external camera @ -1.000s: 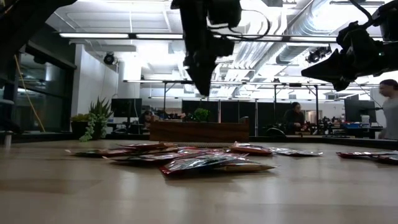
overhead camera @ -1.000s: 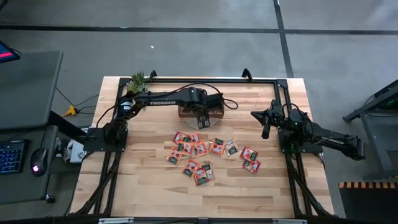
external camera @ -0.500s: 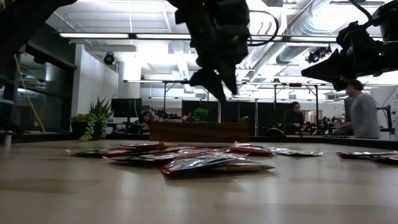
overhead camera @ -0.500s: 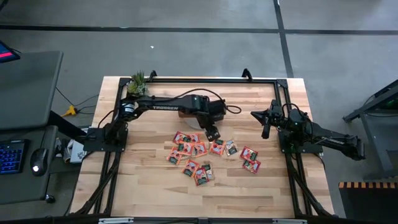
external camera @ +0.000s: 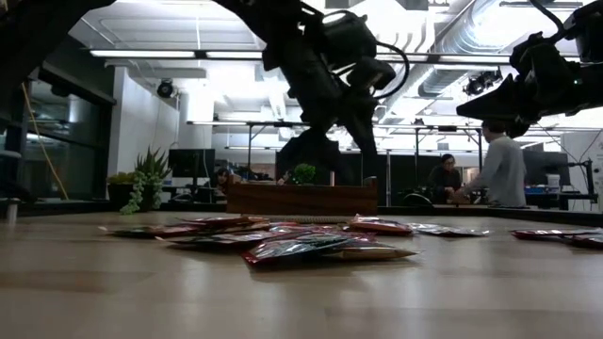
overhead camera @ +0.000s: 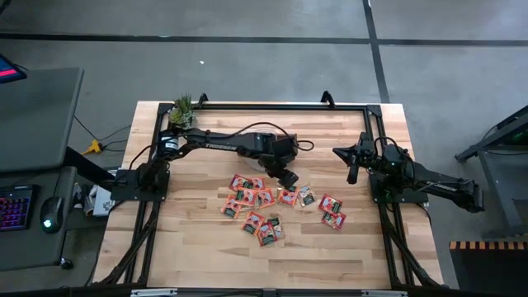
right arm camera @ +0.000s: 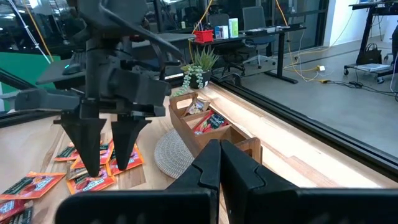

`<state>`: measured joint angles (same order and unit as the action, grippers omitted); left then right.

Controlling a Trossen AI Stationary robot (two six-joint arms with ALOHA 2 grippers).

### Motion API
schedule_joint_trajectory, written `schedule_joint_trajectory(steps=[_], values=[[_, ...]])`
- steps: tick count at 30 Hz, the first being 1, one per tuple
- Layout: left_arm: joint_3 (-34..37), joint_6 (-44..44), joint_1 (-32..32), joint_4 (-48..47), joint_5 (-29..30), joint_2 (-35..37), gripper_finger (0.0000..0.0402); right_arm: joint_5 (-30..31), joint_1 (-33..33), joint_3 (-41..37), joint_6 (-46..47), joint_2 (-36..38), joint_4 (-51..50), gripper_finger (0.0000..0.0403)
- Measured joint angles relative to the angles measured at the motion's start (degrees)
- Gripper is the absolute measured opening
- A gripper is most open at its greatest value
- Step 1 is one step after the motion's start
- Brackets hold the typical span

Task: Pick & Place Tea
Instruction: Put the orange tea bag in the right section of the wooden organizer

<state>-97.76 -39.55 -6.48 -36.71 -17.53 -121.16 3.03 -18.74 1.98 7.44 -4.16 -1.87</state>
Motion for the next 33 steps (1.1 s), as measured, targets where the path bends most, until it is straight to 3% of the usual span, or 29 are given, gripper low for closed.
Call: schedule_joint_trajectory(steps=[18,33], values=[[5.65,-4.64,-1.36,5.27,1.51,0.0,0.0195,0.0,0.02,0.0,0.0,0.0,0.0,0.0],[6.35,-7.22,-0.57,12.47,-3.78,-4.04,0.0195,0.0,0.0,0.0,0.0,0.0,0.0,0.0]])
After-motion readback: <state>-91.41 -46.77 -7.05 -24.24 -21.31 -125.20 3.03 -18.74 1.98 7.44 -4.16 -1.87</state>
